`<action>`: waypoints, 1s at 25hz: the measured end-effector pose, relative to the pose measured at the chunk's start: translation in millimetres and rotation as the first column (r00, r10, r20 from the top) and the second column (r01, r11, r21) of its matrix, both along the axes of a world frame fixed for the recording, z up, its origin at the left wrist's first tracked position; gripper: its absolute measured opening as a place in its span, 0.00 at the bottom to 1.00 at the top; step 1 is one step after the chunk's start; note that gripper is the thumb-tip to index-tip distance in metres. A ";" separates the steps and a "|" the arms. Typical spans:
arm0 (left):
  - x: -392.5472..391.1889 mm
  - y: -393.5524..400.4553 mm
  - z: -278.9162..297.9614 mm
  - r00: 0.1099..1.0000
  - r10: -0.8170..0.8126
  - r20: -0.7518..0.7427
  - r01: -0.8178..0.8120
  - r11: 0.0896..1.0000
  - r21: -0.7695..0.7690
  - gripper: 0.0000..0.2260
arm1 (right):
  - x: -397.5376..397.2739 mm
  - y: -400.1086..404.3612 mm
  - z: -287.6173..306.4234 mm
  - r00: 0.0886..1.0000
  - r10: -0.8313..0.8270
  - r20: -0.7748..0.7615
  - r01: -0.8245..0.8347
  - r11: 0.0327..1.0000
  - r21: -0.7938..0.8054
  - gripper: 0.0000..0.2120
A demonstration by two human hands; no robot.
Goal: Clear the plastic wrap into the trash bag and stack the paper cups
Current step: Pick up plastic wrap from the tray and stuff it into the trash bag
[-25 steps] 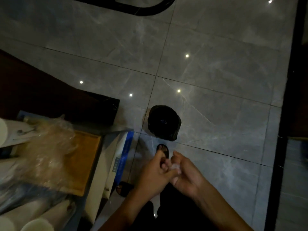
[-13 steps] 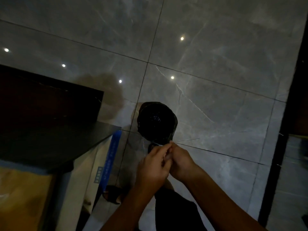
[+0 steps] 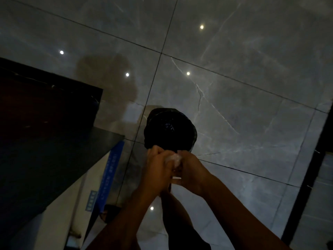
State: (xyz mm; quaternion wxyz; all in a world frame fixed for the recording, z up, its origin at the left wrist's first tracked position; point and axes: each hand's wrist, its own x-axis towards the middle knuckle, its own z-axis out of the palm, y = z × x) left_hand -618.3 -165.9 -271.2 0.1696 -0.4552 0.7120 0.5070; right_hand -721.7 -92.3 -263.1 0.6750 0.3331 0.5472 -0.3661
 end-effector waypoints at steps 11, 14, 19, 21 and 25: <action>-10.2 -27.7 -74.2 0.984 -0.114 0.138 0.104 0.991 0.081 0.10 | -16.0 -17.8 -81.9 0.489 0.733 -0.472 -0.794 0.598 0.106 0.11; -1.9 -31.5 -90.9 0.980 -0.170 0.103 0.166 0.985 0.047 0.17 | -26.1 -20.7 -107.1 0.323 0.777 -0.541 -0.821 0.514 0.249 0.09; 25.1 -47.5 -113.6 0.902 -0.333 0.274 0.362 0.930 -0.061 0.28 | -39.9 -16.7 -135.0 0.210 0.817 -0.537 -0.764 0.480 0.432 0.09; 32.6 -49.0 -116.4 0.894 -0.376 0.245 0.378 0.925 0.042 0.32 | -39.3 -16.7 -138.8 0.234 0.799 -0.554 -0.713 0.528 0.462 0.12; 37.1 -45.2 -116.7 0.889 -0.395 0.230 0.378 0.919 0.115 0.33 | -37.4 -22.3 -142.8 0.275 0.768 -0.578 -0.687 0.578 0.441 0.17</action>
